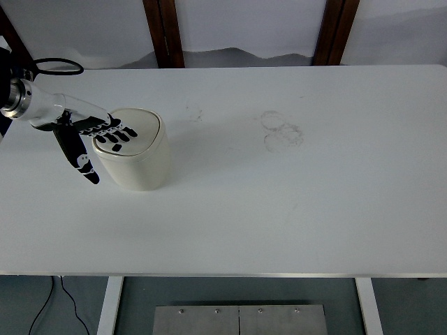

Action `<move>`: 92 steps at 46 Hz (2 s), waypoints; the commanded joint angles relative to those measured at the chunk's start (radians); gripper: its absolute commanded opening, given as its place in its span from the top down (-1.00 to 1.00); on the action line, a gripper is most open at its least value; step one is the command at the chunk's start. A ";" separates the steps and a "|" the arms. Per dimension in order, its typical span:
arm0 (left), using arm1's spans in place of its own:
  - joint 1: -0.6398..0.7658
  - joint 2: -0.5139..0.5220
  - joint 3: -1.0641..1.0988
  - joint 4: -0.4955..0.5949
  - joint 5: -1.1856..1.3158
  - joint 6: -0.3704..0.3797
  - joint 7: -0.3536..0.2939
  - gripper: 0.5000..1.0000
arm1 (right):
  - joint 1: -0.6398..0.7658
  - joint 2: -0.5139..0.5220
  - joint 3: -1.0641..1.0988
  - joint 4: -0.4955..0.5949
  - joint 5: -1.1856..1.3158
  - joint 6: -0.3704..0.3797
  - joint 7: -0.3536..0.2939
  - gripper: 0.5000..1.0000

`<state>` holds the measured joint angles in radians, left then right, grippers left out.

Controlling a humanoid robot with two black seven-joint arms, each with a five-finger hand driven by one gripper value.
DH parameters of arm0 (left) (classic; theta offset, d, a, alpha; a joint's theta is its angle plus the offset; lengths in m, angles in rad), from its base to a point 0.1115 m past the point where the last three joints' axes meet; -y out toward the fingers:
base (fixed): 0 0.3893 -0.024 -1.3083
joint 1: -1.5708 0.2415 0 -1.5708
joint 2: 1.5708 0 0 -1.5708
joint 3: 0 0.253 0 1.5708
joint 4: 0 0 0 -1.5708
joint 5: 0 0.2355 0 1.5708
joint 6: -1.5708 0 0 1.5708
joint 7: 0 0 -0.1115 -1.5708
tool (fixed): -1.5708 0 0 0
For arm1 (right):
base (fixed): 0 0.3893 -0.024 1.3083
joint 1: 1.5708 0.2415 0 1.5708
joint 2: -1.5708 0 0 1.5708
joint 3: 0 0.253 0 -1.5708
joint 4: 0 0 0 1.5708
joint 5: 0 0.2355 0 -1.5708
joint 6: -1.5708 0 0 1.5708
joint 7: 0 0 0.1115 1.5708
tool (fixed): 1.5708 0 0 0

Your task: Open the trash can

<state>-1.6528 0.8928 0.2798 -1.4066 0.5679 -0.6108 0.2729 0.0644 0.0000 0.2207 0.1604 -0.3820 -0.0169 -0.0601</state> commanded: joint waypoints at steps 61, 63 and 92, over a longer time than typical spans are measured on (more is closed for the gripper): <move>-0.002 -0.015 -0.056 0.046 -0.045 0.000 0.000 -1.00 | 0.000 0.000 -0.001 -0.001 0.000 0.000 -0.001 -0.98; -0.012 -0.025 -0.062 0.058 -0.052 0.000 0.000 -1.00 | 0.000 0.000 0.000 0.001 0.000 0.000 -0.001 -0.98; -0.196 -0.115 -0.129 0.218 -0.215 0.000 0.000 -1.00 | 0.000 0.000 0.000 0.001 0.000 0.000 -0.001 -0.98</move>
<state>-1.8482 0.7821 0.1781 -1.2051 0.3541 -0.6108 0.2730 0.0645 0.0000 0.2205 0.1610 -0.3820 -0.0169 -0.0613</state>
